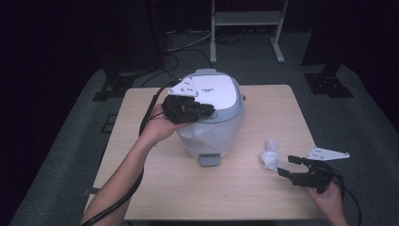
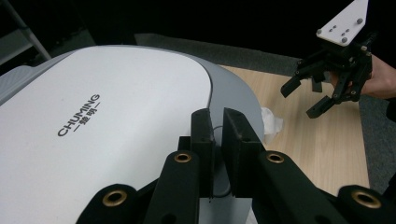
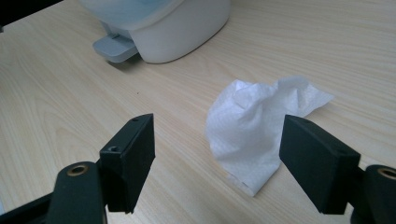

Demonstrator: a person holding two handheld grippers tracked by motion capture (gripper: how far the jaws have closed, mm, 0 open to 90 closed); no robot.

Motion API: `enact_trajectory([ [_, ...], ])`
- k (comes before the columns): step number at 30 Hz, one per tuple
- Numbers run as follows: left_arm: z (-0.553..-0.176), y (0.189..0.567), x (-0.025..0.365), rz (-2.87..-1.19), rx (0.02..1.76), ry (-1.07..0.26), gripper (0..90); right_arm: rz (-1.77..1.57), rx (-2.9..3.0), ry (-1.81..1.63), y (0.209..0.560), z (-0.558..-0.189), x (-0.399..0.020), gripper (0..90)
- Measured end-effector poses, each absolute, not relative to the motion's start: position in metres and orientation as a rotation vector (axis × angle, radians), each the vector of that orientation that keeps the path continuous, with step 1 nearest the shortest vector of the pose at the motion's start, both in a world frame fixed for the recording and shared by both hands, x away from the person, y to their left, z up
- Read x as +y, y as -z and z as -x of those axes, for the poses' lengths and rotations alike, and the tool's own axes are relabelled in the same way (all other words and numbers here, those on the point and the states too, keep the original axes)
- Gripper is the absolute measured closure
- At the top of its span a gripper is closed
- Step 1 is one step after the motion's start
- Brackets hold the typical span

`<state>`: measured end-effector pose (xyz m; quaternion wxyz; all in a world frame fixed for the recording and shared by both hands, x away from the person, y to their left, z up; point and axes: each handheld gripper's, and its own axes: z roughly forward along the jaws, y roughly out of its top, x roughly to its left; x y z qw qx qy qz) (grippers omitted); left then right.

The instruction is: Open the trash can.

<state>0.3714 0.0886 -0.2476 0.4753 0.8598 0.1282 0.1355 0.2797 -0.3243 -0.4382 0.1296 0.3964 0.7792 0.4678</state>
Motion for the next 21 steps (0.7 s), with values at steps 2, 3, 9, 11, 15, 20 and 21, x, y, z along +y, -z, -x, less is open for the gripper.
enact_trajectory([
  [2, -0.3710, 0.2480, 0.0887, -2.100, 0.313, -0.335, 82.5, -1.152, 2.264, -1.360, 0.4382, -0.2796, -0.3243, 25.7],
  [3, -0.3708, 0.2481, 0.0888, -2.100, 0.312, -0.338, 82.5, -1.150, 2.264, -1.360, 0.4382, -0.2796, -0.3244, 25.6],
  [9, -0.3716, 0.2489, 0.0896, -2.091, 0.314, -0.332, 82.1, -1.152, 2.267, -1.359, 0.4388, -0.2797, -0.3241, 25.6],
  [11, -0.3712, 0.2490, 0.0899, -2.092, 0.315, -0.334, 82.1, -1.151, 2.268, -1.357, 0.4390, -0.2797, -0.3241, 25.6],
  [15, -0.3721, 0.2503, 0.0911, -2.078, 0.324, -0.322, 83.0, -1.151, 2.271, -1.354, 0.4392, -0.2795, -0.3239, 25.6],
  [20, -0.3727, 0.2519, 0.0925, -2.063, 0.340, -0.307, 83.2, -1.151, 2.271, -1.354, 0.4388, -0.2789, -0.3239, 25.6],
  [21, -0.3724, 0.2520, 0.0923, -2.065, 0.339, -0.312, 83.2, -1.150, 2.272, -1.353, 0.4389, -0.2789, -0.3238, 25.6],
])
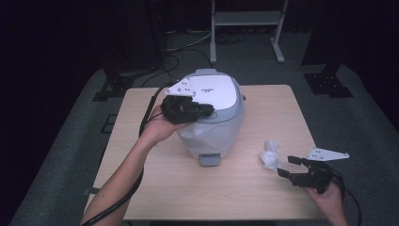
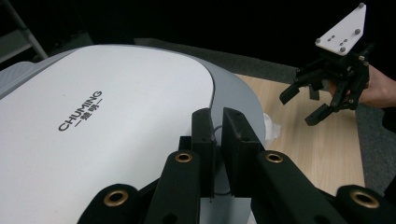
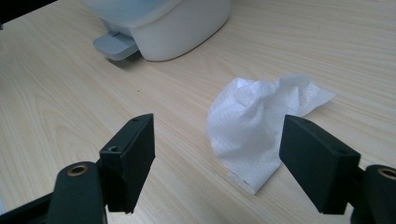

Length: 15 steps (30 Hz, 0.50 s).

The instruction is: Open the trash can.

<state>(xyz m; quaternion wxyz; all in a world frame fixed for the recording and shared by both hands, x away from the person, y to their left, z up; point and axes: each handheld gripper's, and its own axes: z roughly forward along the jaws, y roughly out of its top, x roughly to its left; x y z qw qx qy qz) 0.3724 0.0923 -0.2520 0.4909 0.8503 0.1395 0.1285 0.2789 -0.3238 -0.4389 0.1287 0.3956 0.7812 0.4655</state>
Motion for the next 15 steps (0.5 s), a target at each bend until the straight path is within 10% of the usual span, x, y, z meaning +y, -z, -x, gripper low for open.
enact_trajectory([
  [15, -0.3651, 0.2459, 0.0952, -2.107, 0.304, -0.382, 74.8, -1.154, 2.281, -1.348, 0.4402, -0.2786, -0.3237, 25.6],
])
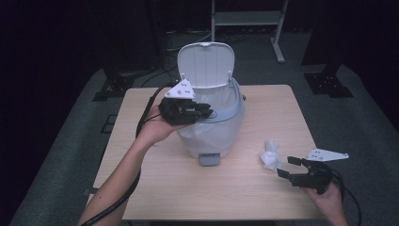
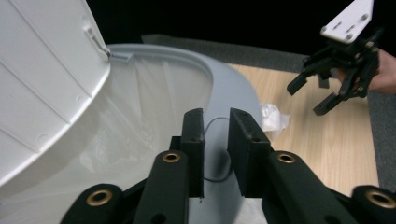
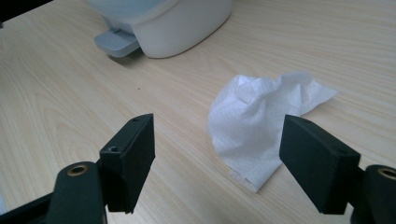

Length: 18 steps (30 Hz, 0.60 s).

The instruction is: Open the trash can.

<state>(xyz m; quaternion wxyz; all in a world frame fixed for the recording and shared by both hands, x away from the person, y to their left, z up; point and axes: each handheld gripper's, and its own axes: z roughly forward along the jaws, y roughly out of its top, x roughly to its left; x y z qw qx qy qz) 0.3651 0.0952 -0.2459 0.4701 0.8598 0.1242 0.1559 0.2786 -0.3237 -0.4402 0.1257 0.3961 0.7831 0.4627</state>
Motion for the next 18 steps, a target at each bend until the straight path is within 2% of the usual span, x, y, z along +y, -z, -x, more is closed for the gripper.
enact_trajectory([
  [7, -0.350, 0.239, 0.118, -2.066, 0.298, -0.392, 72.0, -1.156, 2.290, -1.338, 0.441, -0.280, -0.321, 25.7],
  [18, -0.328, 0.254, 0.168, -2.034, 0.365, -0.423, 68.0, -1.151, 2.306, -1.321, 0.441, -0.283, -0.319, 25.6],
])
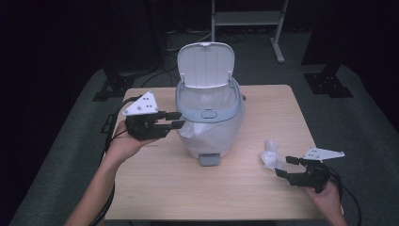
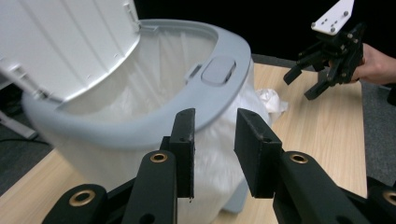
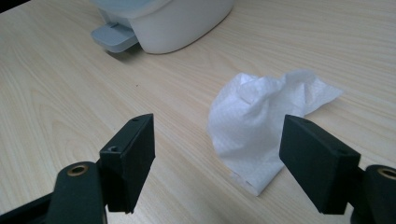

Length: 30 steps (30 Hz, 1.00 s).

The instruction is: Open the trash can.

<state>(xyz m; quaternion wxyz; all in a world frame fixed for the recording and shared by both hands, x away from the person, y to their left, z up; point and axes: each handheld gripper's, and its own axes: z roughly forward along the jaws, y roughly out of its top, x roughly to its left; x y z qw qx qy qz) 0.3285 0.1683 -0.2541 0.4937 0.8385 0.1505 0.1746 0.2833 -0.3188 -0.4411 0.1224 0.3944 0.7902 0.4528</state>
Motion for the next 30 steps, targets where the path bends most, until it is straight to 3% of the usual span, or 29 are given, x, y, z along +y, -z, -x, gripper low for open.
enact_trajectory([
  [28, -0.308, 0.321, 0.226, -2.013, 0.507, -0.402, 58.8, -1.091, 2.468, -1.063, 0.445, -0.334, -0.299, 26.7],
  [30, -0.307, 0.326, 0.228, -2.013, 0.515, -0.401, 58.3, -1.094, 2.483, -1.055, 0.448, -0.337, -0.298, 30.5],
])
